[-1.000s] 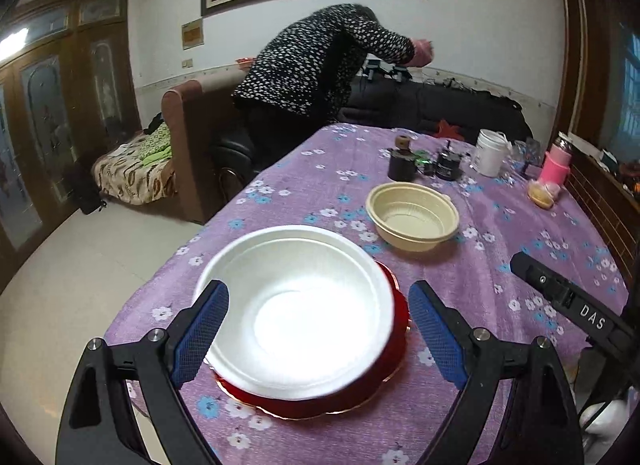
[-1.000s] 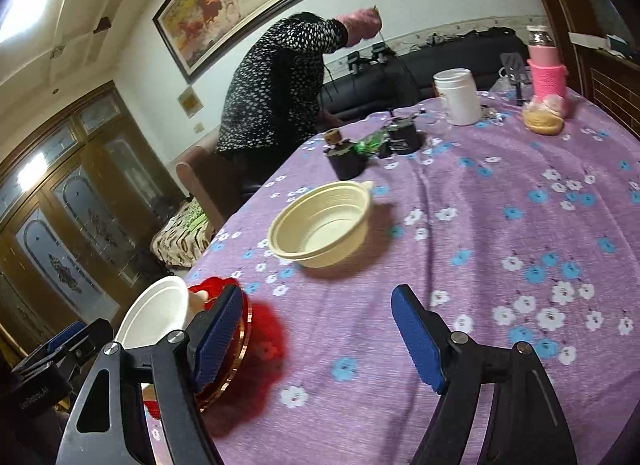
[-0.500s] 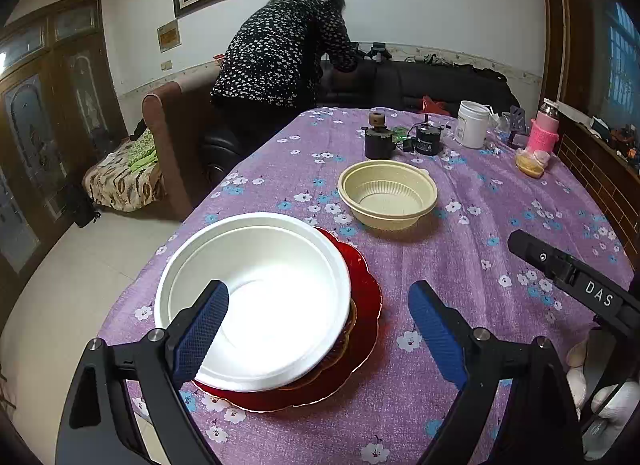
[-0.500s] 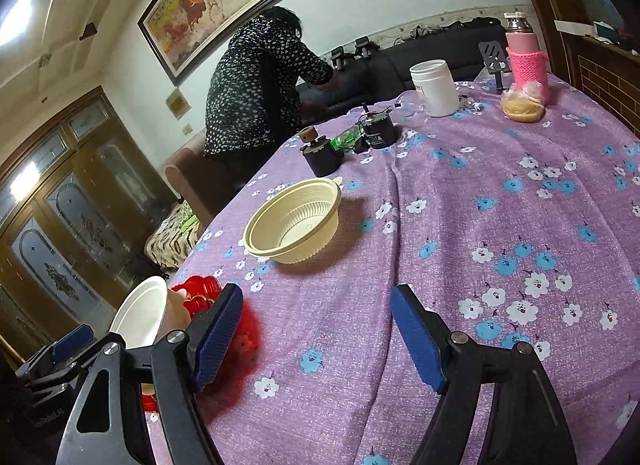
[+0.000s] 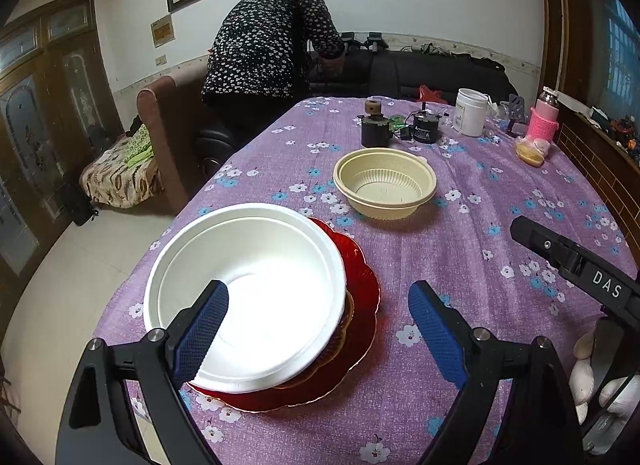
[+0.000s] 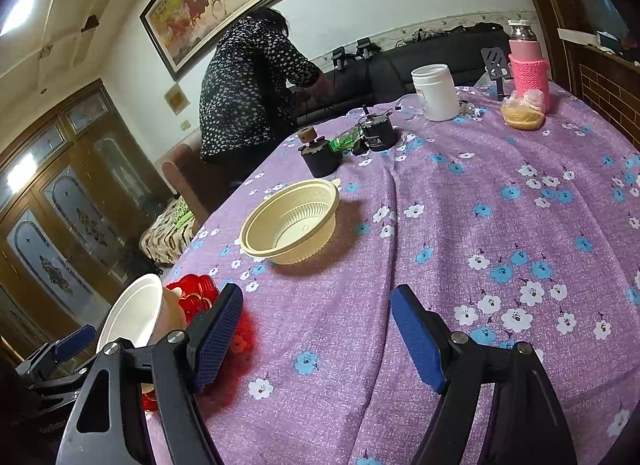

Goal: Organize plates and bowls
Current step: 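Withdraw the right tool from the stacked dishes, then reach the right tool to the small beige bowl rim and grasp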

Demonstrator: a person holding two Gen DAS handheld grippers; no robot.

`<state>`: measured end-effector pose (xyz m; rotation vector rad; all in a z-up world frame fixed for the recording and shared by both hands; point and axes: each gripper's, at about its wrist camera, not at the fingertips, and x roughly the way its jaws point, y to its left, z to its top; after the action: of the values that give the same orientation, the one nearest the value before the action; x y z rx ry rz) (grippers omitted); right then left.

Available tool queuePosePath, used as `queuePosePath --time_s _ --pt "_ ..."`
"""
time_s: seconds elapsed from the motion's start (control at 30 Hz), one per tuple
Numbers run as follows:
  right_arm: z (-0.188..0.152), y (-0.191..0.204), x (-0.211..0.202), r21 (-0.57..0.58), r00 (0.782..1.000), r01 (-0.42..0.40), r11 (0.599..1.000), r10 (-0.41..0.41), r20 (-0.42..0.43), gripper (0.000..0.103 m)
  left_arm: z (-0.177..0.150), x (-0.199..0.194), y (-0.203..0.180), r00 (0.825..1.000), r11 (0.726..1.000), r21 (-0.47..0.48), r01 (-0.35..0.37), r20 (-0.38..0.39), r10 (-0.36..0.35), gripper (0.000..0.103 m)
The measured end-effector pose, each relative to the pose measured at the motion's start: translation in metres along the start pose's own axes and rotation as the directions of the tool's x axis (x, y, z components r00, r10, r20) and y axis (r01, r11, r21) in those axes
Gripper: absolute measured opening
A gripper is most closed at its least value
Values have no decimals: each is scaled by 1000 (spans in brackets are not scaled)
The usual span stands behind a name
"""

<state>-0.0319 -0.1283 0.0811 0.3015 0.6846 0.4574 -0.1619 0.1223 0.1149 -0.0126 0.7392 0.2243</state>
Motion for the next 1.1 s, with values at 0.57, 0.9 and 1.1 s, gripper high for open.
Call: queuePosePath --time_s 0.57,0.9,1.1 --pt "2 0 14 -15 999 15 1000 -15 -30 81 1 18 5 998 999 -15 41 -44 -41 91" --pt "33 -4 9 -29 998 59 998 -60 -28 81 61 13 44 962 967 -84 241 -110 -249 91" --pt "85 4 3 -34 997 78 996 -77 16 81 107 9 57 969 973 -50 225 -93 -228 91"
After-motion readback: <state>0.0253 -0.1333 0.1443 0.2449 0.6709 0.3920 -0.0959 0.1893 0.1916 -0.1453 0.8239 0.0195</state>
